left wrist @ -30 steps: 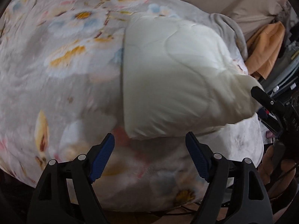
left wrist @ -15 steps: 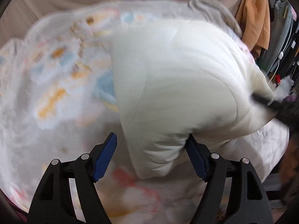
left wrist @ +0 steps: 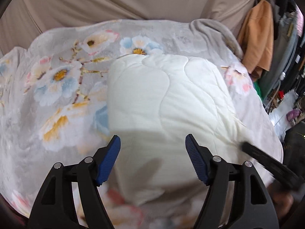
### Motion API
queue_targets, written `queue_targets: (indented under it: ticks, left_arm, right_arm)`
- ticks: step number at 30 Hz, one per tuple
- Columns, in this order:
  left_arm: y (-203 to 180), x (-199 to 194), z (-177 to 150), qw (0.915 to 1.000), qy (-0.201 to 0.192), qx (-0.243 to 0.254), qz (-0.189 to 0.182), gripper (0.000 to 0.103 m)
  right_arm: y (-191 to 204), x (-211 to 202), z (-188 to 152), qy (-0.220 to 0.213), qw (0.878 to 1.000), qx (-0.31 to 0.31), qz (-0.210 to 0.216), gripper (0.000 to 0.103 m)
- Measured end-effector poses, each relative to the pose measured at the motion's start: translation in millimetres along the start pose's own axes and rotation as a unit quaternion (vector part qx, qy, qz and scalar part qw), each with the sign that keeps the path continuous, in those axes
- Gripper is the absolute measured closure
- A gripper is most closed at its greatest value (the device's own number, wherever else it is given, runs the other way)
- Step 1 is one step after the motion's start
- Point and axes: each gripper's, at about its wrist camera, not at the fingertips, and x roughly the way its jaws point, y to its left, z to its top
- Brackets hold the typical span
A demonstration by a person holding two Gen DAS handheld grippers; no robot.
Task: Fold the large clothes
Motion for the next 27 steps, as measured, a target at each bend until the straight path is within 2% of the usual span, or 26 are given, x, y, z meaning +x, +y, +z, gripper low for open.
queue_targets:
  ticks: [2, 3, 4, 6, 9, 11, 13, 16, 19, 23, 27]
  left_arm:
    - [-3.6, 20.5, 6.6, 0.9998, 0.019, -0.008, 0.007, 0.035]
    - [-4.4, 27.2, 8.2, 0.9996, 0.025, -0.01, 0.011, 0.035]
    - [-5.5, 32.3, 8.3, 0.9994, 0.027, -0.01, 0.019, 0.035]
    - [-8.1, 35.1, 7.5, 0.9993, 0.021, -0.005, 0.031, 0.032]
    - [-12.5, 41.3, 6.4, 0.9988, 0.022, 0.005, 0.044, 0.028]
    - [-16.1, 45.4, 5.4, 0.9984, 0.026, 0.011, 0.049, 0.026]
    - [-19.7, 48.1, 3.9, 0.9982, 0.03, 0.017, 0.049, 0.021]
    - [-29.9, 47.8, 2.4, 0.9969, 0.023, 0.034, 0.067, 0.022]
    - [-26.1, 50.0, 5.5, 0.9968, 0.026, 0.021, 0.072, 0.022]
    - [-17.4, 51.4, 9.2, 0.9975, 0.029, 0.003, 0.065, 0.021]
    - [-16.4, 52.2, 10.1, 0.9976, 0.03, 0.003, 0.062, 0.02]
  right_arm:
    - [9.4, -14.7, 8.9, -0.019, 1.0, -0.014, 0.002, 0.06]
    - [16.9, -18.5, 16.2, -0.022, 0.999, -0.025, 0.003, 0.072]
    - [24.9, -16.6, 21.7, -0.017, 0.999, -0.039, 0.0, 0.09]
    - [47.8, -2.2, 32.3, 0.001, 0.996, -0.082, -0.016, 0.102]
    - [62.1, 31.5, 27.9, 0.036, 0.987, -0.143, -0.072, 0.102]
    - [49.5, 61.9, 16.4, 0.076, 0.979, -0.155, -0.109, 0.102]
    - [31.0, 83.3, 3.0, 0.097, 0.976, -0.155, -0.122, 0.102]
    - [25.2, 92.6, 0.6, 0.097, 0.974, -0.163, -0.123, 0.102]
    - [31.8, 84.9, 10.1, 0.107, 0.974, -0.16, -0.121, 0.102]
    - [55.1, 45.9, 33.0, 0.067, 0.985, -0.128, -0.091, 0.102]
    - [84.2, 49.8, 68.9, 0.039, 0.987, -0.138, -0.079, 0.102]
